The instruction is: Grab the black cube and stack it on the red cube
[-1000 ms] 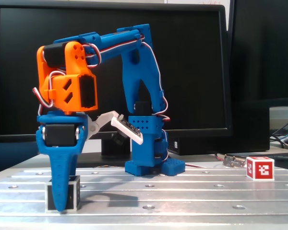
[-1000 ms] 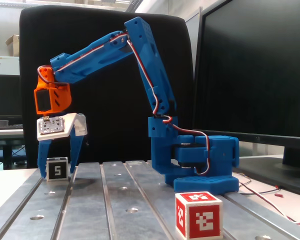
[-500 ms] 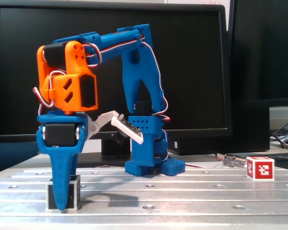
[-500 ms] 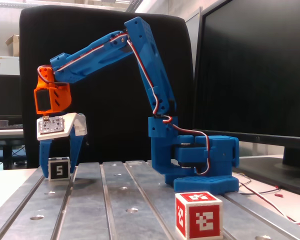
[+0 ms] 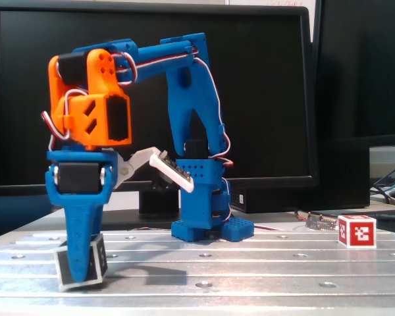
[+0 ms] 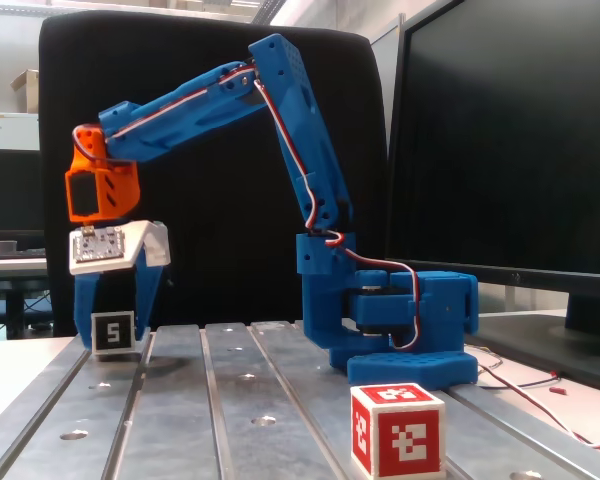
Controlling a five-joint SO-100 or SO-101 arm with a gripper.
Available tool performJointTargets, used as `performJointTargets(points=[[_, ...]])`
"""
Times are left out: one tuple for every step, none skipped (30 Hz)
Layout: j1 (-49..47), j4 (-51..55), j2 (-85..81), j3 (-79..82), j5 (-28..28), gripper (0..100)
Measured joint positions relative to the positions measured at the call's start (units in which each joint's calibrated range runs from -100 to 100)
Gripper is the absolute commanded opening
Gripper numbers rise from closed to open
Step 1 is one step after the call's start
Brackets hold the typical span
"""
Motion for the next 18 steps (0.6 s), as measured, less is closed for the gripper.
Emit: performJointTargets(points=[[0.00, 0.60, 0.00, -0.63, 0.00, 15], [0.00, 1.12, 0.00, -1.36, 0.00, 15], [-0.30, 1.29, 0.00, -1.81, 0.00, 15], [-0.67, 1.46, 0.00, -2.26, 0.00, 15], [-1.11, 1.63, 0.00, -2.63, 0.00, 15], [-1.78, 1.98, 0.00, -2.99, 0.00, 15], [-2.52, 2.58, 0.00, -3.44, 0.00, 15], [-2.89, 3.44, 0.00, -3.99, 0.00, 15], [-3.11, 4.30, 0.00, -4.62, 0.00, 15], [-3.41, 4.90, 0.00, -5.34, 0.00, 15], [-3.56, 5.50, 0.00, -5.98, 0.00, 15], [-3.70, 6.10, 0.00, -6.79, 0.00, 15], [-4.37, 6.79, 0.00, -7.52, 0.00, 15], [-5.04, 7.48, 0.00, -8.33, 0.00, 15], [-5.78, 8.25, 0.00, -9.15, 0.00, 15], [-6.67, 9.02, 0.00, -9.96, 0.00, 15], [-7.78, 9.80, 0.00, -10.87, 0.00, 15], [-8.74, 10.66, 0.00, -11.87, 0.00, 15]])
